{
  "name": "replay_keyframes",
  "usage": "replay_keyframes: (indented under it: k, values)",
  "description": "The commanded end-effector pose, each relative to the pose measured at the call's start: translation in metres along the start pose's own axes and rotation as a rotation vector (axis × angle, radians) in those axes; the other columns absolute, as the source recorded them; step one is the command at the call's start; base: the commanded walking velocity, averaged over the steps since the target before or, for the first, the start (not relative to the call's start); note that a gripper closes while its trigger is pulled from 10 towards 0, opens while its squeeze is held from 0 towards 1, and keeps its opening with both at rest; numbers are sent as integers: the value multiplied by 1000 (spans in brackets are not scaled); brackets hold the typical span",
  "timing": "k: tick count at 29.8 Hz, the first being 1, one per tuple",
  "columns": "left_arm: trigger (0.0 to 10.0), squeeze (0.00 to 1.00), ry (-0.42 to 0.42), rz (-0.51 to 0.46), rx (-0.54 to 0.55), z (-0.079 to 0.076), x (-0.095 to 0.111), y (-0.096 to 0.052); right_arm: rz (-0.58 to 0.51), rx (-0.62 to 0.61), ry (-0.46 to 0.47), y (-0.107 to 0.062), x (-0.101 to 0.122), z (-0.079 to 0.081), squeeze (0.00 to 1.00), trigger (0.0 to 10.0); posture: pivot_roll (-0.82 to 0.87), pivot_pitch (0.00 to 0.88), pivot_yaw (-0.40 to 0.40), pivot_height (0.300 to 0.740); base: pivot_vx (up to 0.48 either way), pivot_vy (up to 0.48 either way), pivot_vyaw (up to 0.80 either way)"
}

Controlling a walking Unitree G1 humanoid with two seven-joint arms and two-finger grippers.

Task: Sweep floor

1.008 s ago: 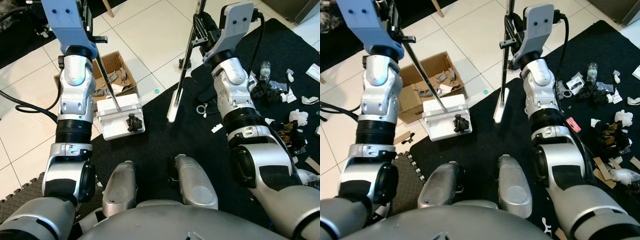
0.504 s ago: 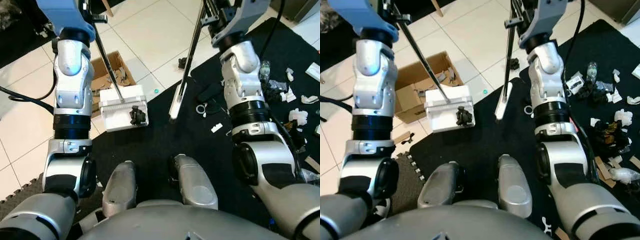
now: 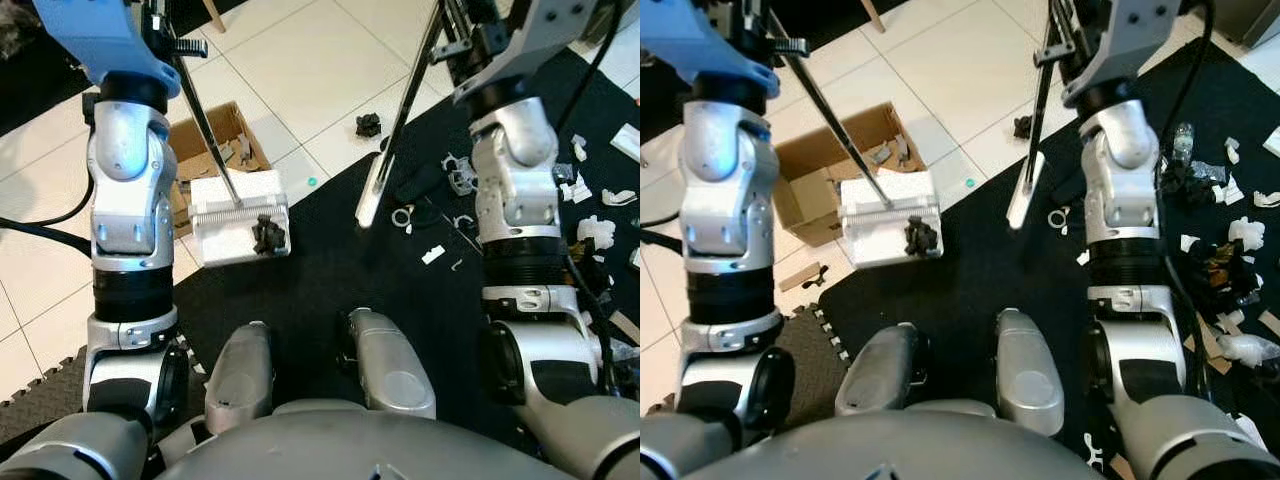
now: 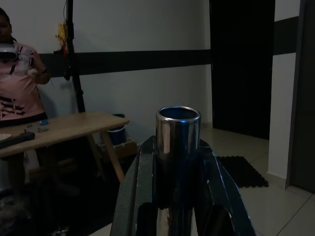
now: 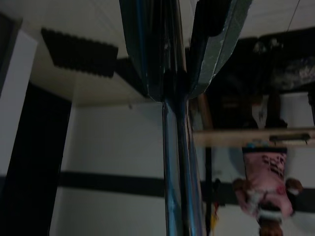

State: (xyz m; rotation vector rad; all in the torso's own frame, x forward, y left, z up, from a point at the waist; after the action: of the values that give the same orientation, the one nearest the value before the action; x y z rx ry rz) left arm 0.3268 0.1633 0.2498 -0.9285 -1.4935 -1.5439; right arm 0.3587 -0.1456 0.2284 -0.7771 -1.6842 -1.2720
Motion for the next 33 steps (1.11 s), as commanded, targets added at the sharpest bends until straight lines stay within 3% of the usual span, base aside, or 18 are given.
replay_keyframes:
  k: [1,6,17,33]
  values:
    - [10000,0,28,-73,-10,3,21,-2,-37,12,-9,1,13,1,0,10000,-5,30,27,740,0,0,0]
    - [10000,0,39,-73,-34,-2,28,-6,-26,22,-1,-4,17,5,0,10000,0,32,31,740,0,0,0]
    - [10000,0,35,-17,-63,-12,16,-14,22,30,18,-19,9,15,0,10000,-11,33,39,740,0,0,0]
    - [10000,0,55,-34,-58,-12,20,-7,-25,10,43,-7,18,17,0,10000,-6,32,36,740,0,0,0]
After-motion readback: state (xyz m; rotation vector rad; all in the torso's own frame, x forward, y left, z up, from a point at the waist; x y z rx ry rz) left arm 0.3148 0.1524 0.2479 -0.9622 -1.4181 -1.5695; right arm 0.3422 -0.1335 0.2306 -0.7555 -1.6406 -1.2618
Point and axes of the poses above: a point about 5 cm out from each wrist's last joint towards the gripper, its own y axis pointing out of the wrist towards the gripper, its own x axis along the axis of the wrist's last joint, z = x × y, the point moved 3 cm from there along y, pointing out of the wrist towards the gripper, and after that the axes turned 1 degree about -y, right-handed, at the moved point
